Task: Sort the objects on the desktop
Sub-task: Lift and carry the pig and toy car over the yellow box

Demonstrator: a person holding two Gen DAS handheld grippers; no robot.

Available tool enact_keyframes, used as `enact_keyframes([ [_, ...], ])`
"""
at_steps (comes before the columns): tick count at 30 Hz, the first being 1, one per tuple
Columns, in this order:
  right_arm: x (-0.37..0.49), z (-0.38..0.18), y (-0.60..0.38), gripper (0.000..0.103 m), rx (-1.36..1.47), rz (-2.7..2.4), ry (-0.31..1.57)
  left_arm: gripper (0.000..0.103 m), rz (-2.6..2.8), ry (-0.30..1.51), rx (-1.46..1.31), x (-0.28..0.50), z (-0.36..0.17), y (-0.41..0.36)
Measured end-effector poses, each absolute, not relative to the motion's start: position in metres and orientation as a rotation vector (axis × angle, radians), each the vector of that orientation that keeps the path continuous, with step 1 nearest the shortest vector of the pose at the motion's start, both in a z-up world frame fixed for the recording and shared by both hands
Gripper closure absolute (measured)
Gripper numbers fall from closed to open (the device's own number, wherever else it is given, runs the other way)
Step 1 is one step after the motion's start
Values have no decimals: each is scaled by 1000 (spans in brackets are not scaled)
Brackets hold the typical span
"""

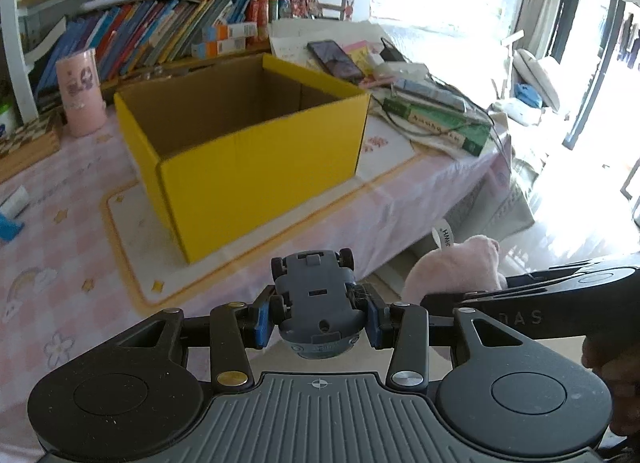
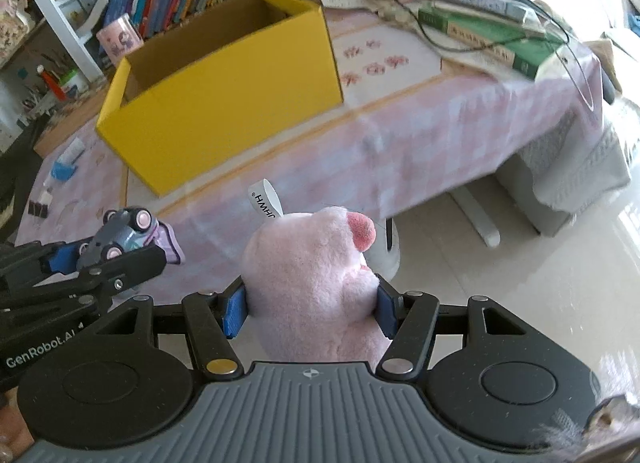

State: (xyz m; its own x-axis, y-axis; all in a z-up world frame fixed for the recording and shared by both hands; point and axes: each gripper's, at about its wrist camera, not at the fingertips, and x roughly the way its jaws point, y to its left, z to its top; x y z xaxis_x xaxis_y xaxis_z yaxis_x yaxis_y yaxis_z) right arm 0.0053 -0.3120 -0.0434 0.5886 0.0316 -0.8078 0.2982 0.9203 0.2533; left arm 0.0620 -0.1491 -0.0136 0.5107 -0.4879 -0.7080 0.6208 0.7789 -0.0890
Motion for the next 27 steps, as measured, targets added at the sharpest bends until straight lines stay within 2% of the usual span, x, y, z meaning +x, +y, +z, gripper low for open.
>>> enact_keyframes([
  [7,34,-33,-339,44,371,-88,868,61,-626,641,228,70,16,-178],
  [20,87,15,-367,45,326,37,655,61,-451,520,140,122,61,-197],
  [27,125,52,-387,45,251,64,502,61,-366,474,159,158,66,-202],
])
